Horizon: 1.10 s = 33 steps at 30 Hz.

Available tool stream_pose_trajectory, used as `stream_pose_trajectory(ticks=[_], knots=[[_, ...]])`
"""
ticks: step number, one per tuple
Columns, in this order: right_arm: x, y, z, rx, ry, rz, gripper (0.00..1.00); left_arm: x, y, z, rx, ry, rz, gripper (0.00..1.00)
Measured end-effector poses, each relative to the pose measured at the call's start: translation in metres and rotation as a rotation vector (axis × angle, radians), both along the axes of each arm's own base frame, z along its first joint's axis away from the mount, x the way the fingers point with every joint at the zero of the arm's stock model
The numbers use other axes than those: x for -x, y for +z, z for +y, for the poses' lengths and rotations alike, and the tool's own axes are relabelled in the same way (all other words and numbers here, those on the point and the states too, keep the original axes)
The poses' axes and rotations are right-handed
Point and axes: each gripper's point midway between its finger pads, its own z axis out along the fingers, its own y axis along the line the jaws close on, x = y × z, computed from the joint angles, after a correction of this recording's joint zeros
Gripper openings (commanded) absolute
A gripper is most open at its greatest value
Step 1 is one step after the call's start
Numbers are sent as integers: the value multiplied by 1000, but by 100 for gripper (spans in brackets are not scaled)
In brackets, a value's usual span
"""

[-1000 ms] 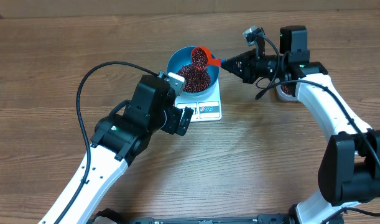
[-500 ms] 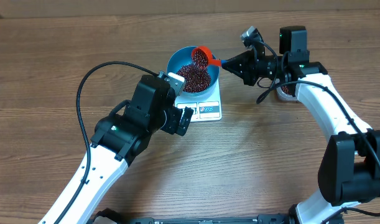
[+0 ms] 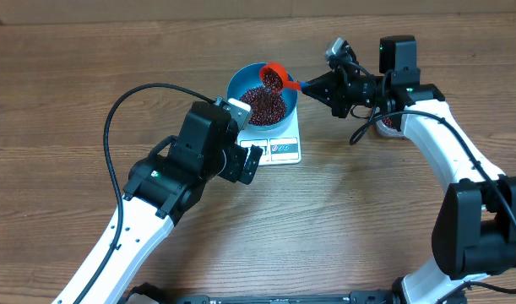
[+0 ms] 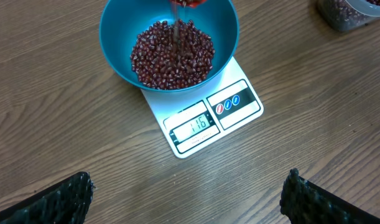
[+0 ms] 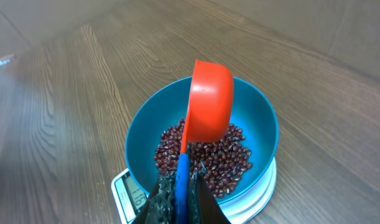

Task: Scoop item into bowl and weigh 150g on scale
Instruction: 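Tip the scoop with the right gripper to pour beans into the bowl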

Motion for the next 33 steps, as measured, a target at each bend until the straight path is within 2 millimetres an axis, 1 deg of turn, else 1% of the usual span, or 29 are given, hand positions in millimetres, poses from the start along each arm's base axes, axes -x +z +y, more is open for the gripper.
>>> stream_pose_trajectory(ticks=[20,33], knots=[[0,0,0,96,121,-240,4,0,0,0,0,1,0,100],[-1,1,0,140,176,-354,4,0,0,0,0,0,0,100]])
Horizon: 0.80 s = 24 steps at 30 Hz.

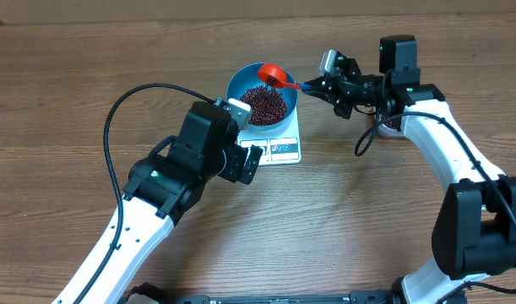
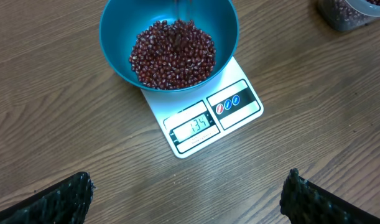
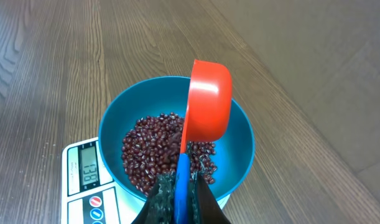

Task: Scoop item into bowl and weigh 150g on scale
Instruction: 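Tip the scoop with the right gripper to pour beans into the bowl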

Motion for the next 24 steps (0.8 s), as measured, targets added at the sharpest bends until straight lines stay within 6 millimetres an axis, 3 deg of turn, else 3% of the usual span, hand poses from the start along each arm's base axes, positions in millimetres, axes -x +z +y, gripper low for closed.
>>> stream_pose_trajectory(ticks=[24], knots=[[-6,-1,-3,112,85,-232,4,0,0,0,0,0,0,100]])
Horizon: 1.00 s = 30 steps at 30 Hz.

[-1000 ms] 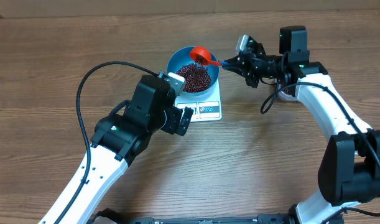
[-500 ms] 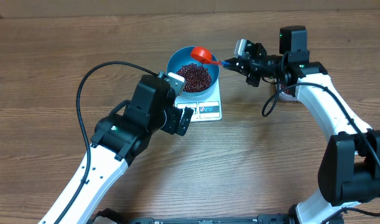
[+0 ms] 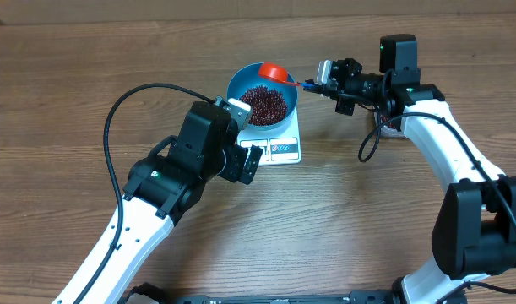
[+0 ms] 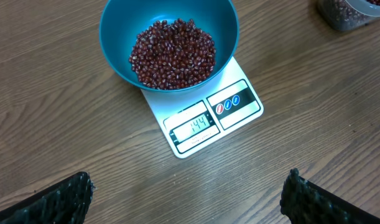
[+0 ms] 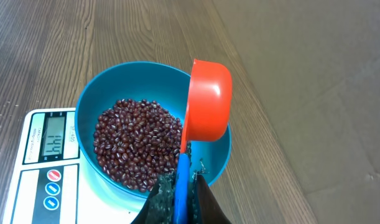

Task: Scoop item into bowl and weigh 150g on scale
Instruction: 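Tip the scoop with the right gripper to pour beans into the bowl, then move the empty scoop with the right gripper back to the bean tub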

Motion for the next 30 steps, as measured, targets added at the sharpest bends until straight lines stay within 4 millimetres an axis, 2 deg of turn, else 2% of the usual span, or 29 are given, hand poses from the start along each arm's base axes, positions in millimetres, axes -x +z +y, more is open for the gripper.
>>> stream_pose_trajectory(ticks=[12,19,22,25,30], knots=[[-4,4,0,-11,-8,-14,4,0,0,0,0,0,0,100],[-15,14,-6,-85,-178,140,4,0,0,0,0,0,0,100],[-20,27,-20,-101,-333,204,3,0,0,0,0,0,0,100],[-22,47,-42,-109,-532,238,4,0,0,0,0,0,0,100],[-6,82,-90,-92,-843,227,4,0,0,0,0,0,0,100]])
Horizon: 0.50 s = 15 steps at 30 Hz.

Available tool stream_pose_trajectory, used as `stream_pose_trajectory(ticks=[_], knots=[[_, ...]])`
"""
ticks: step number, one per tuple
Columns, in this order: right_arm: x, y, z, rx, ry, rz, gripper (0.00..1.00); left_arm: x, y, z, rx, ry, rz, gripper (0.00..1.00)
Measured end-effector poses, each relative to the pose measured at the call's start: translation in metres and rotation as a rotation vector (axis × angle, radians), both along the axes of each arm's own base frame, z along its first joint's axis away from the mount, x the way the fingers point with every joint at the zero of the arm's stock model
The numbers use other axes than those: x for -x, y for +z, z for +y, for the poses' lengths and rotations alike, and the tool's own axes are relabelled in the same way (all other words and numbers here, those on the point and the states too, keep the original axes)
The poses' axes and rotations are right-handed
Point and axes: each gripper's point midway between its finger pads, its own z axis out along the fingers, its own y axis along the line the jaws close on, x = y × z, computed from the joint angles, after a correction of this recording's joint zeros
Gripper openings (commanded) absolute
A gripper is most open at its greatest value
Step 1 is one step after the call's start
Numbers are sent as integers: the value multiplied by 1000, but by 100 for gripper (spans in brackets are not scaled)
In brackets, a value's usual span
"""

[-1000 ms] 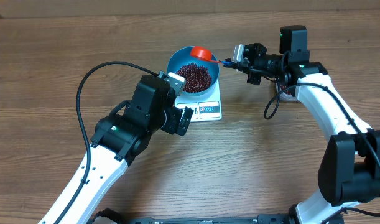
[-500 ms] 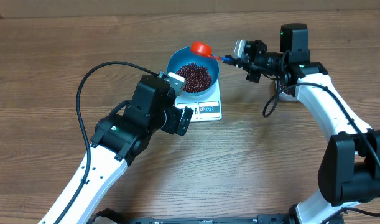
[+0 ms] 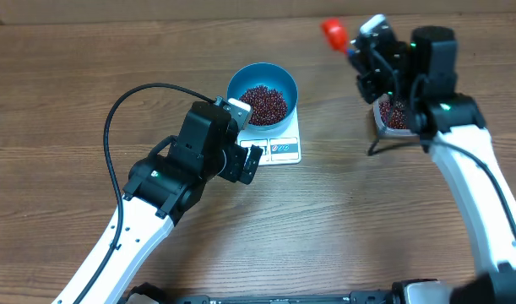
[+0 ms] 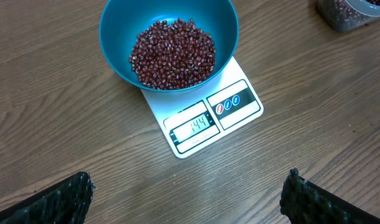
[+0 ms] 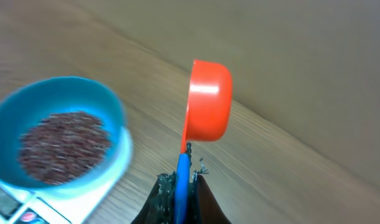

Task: Scoop item into bowl and weigh 150g on scale
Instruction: 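Move the empty scoop with the right gripper back to the bean tub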

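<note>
A blue bowl (image 3: 262, 81) half full of red beans (image 4: 172, 53) stands on the white scale (image 4: 236, 111), whose display (image 4: 196, 124) reads 144. My right gripper (image 5: 182, 184) is shut on the blue handle of the red scoop (image 5: 208, 109), held high and to the right of the bowl, near the table's far edge; the scoop (image 3: 333, 31) shows its red back, its inside hidden. My left gripper (image 4: 186, 196) hovers open over bare wood, on the near side of the scale.
A clear container of red beans (image 3: 394, 116) stands right of the scale, under my right arm; its corner shows in the left wrist view (image 4: 348, 12). A black cable (image 3: 114, 110) loops over the table left of the bowl.
My right gripper has carried the scoop from over the bowl's far right rim to a spot well right of the bowl, near the back edge. The display still reads 144. Left arm unmoved.
The scoop was tipped over the bowl with beans falling and the scale at 116. Then the reading was 134 to 138, the scoop still over the bowl. Then it read 144 with the scoop at the rim. Now the scoop is away from the bowl.
</note>
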Motion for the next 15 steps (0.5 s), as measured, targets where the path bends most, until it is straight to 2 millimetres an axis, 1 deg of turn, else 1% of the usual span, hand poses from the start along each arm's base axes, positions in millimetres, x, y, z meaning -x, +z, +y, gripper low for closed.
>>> stream_pose_trajectory(ticks=[3,5,7,8,11,15], knots=[[15,12,-29,57,-155,10,4,0,0,0,0,0,0,100],[25,14,-51,103,-273,32,4,0,0,0,0,0,0,100],[35,8,-70,153,-372,72,4,0,0,0,0,0,0,100],[42,2,-82,187,-432,107,4,0,0,0,0,0,1,100],[59,-17,-102,249,-531,204,4,0,0,0,0,0,0,100],[69,-29,-125,237,-666,270,4,0,0,0,0,0,0,100]])
